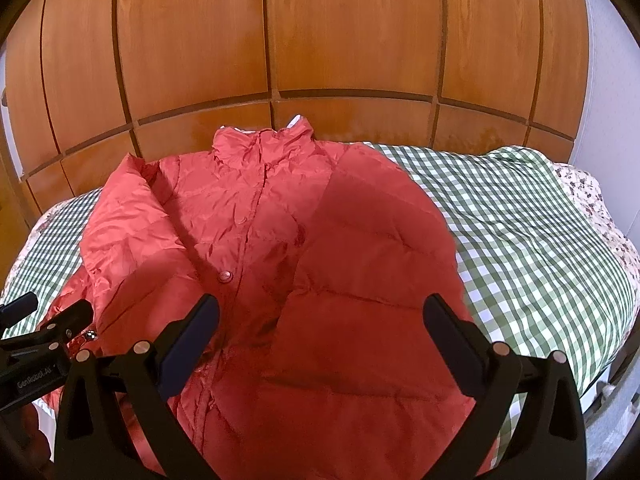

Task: Fold small clothes

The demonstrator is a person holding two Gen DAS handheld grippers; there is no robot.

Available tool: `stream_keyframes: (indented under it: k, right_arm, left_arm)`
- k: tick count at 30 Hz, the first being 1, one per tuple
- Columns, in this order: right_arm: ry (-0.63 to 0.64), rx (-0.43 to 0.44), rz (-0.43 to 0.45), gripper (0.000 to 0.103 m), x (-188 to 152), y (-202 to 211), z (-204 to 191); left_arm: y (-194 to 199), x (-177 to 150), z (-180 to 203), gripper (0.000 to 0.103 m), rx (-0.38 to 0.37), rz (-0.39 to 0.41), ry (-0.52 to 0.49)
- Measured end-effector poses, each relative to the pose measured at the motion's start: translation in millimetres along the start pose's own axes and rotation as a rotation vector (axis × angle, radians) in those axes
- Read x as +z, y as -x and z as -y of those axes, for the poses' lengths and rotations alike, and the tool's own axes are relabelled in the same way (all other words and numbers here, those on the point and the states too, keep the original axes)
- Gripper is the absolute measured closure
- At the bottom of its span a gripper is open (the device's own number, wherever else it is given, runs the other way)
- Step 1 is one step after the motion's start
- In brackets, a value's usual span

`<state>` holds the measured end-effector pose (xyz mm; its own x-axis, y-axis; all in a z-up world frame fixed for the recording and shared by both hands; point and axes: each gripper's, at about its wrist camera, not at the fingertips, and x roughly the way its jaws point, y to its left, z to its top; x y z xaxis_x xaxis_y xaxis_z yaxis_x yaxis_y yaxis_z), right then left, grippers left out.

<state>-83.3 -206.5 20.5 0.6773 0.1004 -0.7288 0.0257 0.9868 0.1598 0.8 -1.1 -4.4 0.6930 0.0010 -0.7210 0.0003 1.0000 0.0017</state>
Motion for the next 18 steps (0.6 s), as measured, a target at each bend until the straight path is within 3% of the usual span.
stream_keyframes:
  k: [18]
  right_arm:
    - [0.003,0.001,-0.01,0.002,1.3,-1.1,-0.8]
  left_arm:
    - [-2.1,-2.2,1.7,0.003,-0.001,-0.003,-0.001]
